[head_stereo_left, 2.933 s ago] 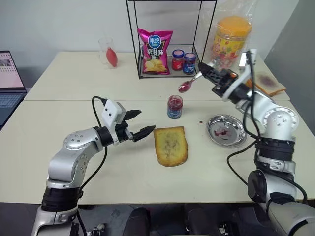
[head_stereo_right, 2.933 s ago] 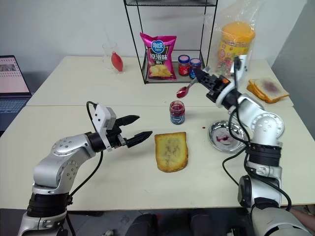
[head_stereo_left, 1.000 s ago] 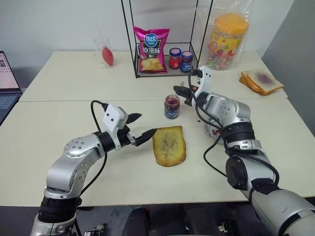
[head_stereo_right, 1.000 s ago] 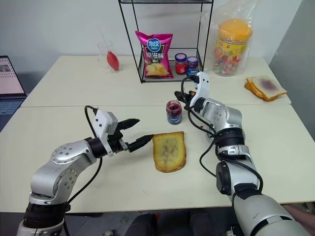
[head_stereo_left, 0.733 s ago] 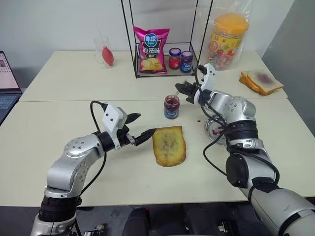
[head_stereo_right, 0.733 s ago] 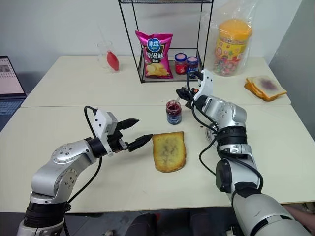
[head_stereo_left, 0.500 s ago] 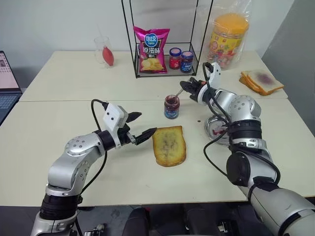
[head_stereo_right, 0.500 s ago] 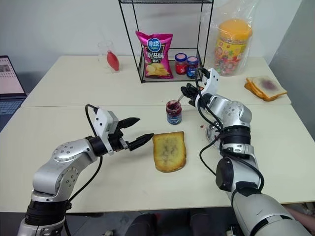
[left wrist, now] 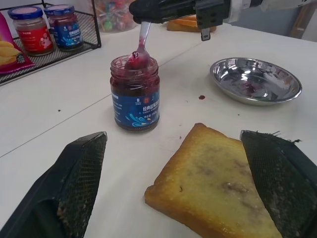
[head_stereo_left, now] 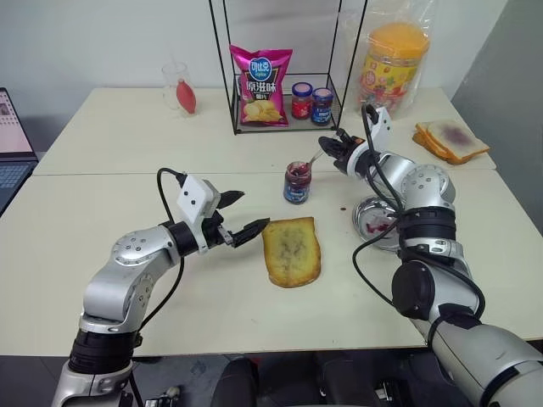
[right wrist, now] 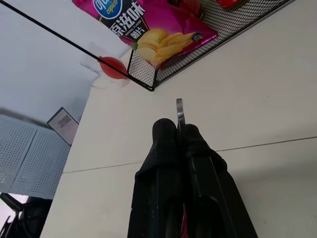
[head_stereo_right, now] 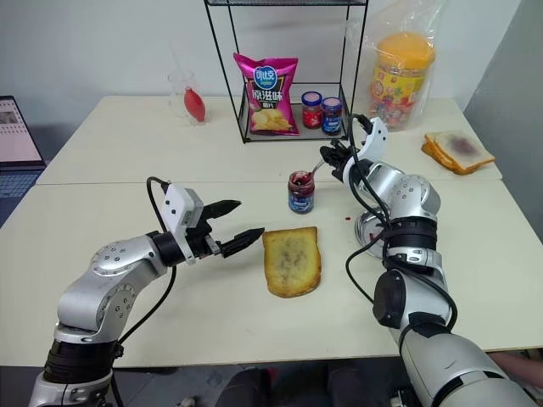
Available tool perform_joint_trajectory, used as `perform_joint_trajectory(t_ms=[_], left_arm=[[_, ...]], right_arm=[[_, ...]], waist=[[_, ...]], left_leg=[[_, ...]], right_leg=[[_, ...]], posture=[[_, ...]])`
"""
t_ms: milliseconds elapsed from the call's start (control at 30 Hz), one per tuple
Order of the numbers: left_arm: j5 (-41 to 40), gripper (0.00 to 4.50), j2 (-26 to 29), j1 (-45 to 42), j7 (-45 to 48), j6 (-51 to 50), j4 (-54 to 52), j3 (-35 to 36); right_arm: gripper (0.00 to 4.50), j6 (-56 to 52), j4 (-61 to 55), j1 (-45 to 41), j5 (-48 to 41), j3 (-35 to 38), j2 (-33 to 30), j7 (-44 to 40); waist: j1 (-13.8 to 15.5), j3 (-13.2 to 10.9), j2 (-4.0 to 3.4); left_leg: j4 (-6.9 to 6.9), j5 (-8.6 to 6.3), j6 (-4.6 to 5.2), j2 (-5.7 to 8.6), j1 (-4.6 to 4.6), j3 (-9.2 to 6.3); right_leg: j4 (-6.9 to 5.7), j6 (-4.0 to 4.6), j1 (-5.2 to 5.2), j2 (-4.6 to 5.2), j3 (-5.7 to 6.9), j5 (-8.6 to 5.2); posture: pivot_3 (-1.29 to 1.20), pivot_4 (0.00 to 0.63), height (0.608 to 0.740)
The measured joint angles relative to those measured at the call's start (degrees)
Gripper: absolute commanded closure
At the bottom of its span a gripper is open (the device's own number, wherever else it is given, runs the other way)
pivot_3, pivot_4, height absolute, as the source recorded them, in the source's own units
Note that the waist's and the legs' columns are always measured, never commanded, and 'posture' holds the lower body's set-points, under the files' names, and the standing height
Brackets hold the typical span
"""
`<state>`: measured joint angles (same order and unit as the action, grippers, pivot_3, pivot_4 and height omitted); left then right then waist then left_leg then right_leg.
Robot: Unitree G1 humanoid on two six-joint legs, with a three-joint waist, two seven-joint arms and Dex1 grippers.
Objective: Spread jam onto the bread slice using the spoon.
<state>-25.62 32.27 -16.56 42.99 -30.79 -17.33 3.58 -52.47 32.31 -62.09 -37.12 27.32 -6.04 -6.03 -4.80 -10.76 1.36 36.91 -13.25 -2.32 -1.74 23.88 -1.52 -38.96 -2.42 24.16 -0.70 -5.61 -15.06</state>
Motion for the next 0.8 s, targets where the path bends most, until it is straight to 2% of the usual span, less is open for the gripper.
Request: perform_joint_trajectory(t_ms=[367, 800], left_arm=[[0.0, 0.0, 0.4, 0.0, 0.4, 0.0, 0.0, 0.0], [-3.3, 0.0, 6.1, -2.5, 5.3, -0.1, 0.9, 3.3]], right_arm=[[4.48, 0.0, 0.3, -0.5, -2.6, 2.4, 0.6, 2.8], [4.48, -3.0, -2.0, -1.5, -13.1, 10.0, 2.3, 11.0]], waist=[[0.0, 0.0, 0.0], [0.0, 0.0, -0.01]], left_leg=[[0.0, 0.0, 0.0, 0.0, 0.0, 0.0], [-0.03, 0.0, 0.01, -0.01, 0.04, -0.01]], right_leg=[[0.0, 0.0, 0.0, 0.0, 0.0, 0.0], [0.04, 0.0, 0.02, -0.01, 0.01, 0.0]], posture=[[0.0, 0.15, 0.74], [0.0, 0.15, 0.74]])
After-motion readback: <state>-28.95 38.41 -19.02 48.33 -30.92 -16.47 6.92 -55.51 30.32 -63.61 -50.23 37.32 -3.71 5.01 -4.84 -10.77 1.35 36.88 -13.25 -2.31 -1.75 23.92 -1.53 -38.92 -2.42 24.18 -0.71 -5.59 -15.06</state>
